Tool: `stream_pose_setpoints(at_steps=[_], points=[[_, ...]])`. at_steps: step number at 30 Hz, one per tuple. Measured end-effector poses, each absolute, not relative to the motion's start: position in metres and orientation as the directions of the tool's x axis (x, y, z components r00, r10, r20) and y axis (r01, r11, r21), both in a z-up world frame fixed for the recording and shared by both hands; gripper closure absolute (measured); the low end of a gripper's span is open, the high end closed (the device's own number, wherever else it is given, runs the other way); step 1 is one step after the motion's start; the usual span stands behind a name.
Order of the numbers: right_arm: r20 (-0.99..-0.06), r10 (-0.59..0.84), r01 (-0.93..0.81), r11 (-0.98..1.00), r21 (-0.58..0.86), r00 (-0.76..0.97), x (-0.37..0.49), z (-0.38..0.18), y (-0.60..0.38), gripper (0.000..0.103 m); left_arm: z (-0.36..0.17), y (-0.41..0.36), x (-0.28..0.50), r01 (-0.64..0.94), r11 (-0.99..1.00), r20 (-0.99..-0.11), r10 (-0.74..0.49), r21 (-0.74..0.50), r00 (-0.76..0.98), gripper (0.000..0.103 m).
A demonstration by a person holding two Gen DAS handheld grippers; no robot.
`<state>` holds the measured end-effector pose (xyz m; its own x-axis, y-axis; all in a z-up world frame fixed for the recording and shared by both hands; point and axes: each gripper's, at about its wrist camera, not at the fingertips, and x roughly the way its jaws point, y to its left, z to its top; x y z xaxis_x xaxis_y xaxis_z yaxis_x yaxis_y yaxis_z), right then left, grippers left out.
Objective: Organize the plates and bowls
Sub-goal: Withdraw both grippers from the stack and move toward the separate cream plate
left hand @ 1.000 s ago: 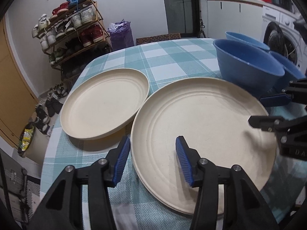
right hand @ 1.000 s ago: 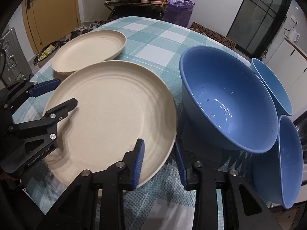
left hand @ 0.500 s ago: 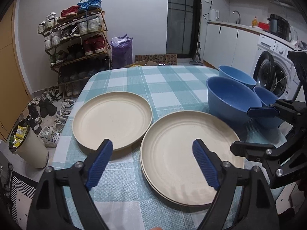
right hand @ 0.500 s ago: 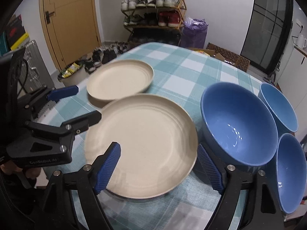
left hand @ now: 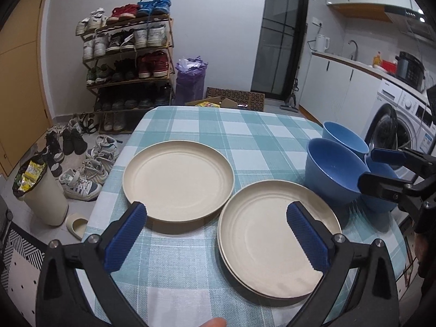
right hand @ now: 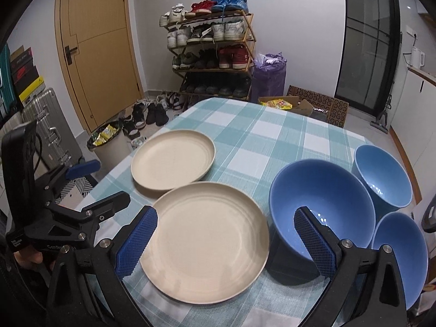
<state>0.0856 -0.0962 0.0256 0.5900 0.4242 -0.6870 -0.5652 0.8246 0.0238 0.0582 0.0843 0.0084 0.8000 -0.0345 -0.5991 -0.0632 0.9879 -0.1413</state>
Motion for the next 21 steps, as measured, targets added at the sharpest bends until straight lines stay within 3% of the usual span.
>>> stream_pose_setpoints(at_steps=[21], points=[[-0.651, 0.463, -0.597, 0.802, 0.020, 0.601, 0.113, 0.066, -0.076, 0.001, 0.012, 0.130, 0.069, -0.207, 0.963, -0.581, 0.071, -0.171, 0.811, 0.000]])
